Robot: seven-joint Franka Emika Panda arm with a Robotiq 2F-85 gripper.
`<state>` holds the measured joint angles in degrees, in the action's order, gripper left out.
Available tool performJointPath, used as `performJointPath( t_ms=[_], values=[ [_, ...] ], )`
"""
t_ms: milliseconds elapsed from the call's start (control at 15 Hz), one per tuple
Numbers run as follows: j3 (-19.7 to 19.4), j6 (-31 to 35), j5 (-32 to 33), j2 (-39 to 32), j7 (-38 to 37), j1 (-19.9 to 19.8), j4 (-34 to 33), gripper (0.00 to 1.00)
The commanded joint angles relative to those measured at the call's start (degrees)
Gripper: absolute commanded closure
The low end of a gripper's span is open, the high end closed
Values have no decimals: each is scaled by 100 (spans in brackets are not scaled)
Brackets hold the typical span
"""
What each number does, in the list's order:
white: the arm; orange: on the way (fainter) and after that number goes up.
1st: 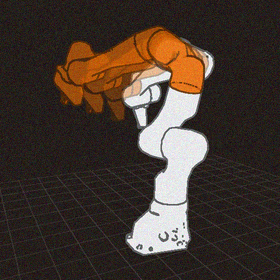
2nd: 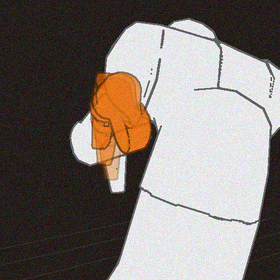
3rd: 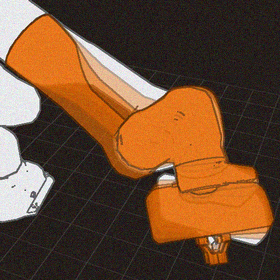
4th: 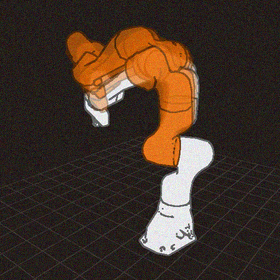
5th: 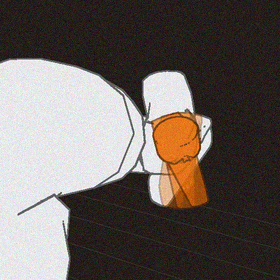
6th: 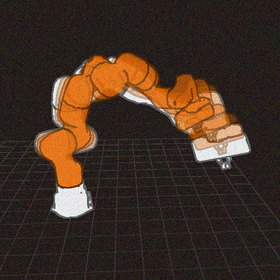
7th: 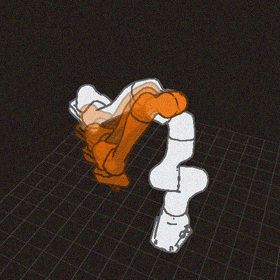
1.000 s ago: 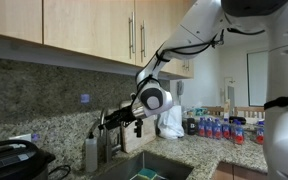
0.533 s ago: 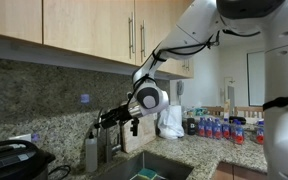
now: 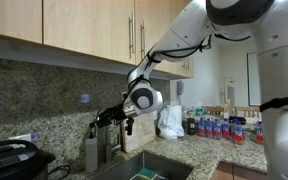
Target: Move the nozzle to the left
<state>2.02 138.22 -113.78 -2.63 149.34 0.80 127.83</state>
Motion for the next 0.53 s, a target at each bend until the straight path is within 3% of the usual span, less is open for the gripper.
performJointPath(
  t_ms=[0, 467],
  values=[
    [-33, -7, 143, -207, -21, 75, -460, 0],
    [-38, -19, 126, -193, -21, 143, -617, 0]
  ],
)
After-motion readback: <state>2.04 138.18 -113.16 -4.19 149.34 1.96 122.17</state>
